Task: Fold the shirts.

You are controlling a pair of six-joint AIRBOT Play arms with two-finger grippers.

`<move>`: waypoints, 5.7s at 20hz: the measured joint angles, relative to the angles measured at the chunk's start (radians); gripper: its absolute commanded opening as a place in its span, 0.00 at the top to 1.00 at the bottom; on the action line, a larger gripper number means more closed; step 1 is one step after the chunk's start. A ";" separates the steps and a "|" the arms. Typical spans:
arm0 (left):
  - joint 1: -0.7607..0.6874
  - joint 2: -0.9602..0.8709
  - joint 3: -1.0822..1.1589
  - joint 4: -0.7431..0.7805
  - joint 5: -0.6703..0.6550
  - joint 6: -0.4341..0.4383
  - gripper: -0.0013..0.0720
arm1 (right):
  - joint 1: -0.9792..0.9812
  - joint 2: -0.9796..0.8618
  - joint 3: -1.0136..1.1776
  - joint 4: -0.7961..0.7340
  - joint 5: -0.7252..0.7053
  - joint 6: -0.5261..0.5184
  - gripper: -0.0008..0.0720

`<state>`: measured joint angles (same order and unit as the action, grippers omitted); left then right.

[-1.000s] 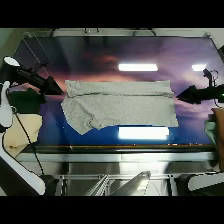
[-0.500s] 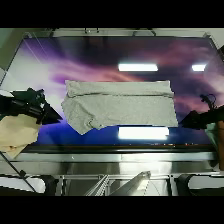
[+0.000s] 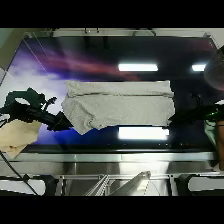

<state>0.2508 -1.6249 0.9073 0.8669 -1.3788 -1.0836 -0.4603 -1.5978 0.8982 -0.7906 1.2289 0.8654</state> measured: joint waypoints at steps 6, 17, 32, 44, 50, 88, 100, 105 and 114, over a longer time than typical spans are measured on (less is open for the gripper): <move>-0.126 0.002 -0.004 -0.010 0.100 -0.014 0.96 | 0.020 0.001 -0.001 0.019 -0.016 -0.006 0.97; 0.072 0.162 -0.003 0.000 -0.055 0.001 0.96 | -0.153 0.062 0.066 -0.006 0.165 0.032 0.97; 0.130 0.136 0.323 -0.113 -0.178 0.016 0.96 | -0.072 0.097 0.126 0.227 0.047 0.010 0.97; 0.013 -0.449 1.007 -0.136 -0.133 -0.065 0.59 | 0.087 -0.143 0.219 0.287 -0.267 -0.049 0.89; 0.020 -0.485 1.143 -0.199 -0.177 -0.108 0.59 | 0.023 -0.138 0.325 0.220 -0.122 -0.016 0.26; -0.426 -0.188 1.058 -0.072 0.027 -0.211 0.96 | 0.257 -0.034 0.433 0.393 0.126 0.112 0.97; -0.043 0.027 1.040 -0.132 -0.211 -0.191 0.96 | 1.160 -0.345 0.800 0.697 -0.721 0.053 0.29; -0.025 0.031 1.040 -0.134 -0.259 -0.183 0.96 | 1.228 -0.560 1.005 0.745 -0.705 0.055 0.48; -0.022 0.032 1.040 -0.134 -0.341 -0.150 0.96 | 0.924 -0.516 1.051 0.680 -0.037 0.168 0.68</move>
<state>0.2287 -1.5932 1.9472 0.7326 -1.7199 -1.2331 0.4633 -2.1139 1.9488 -0.1108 1.1919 1.0336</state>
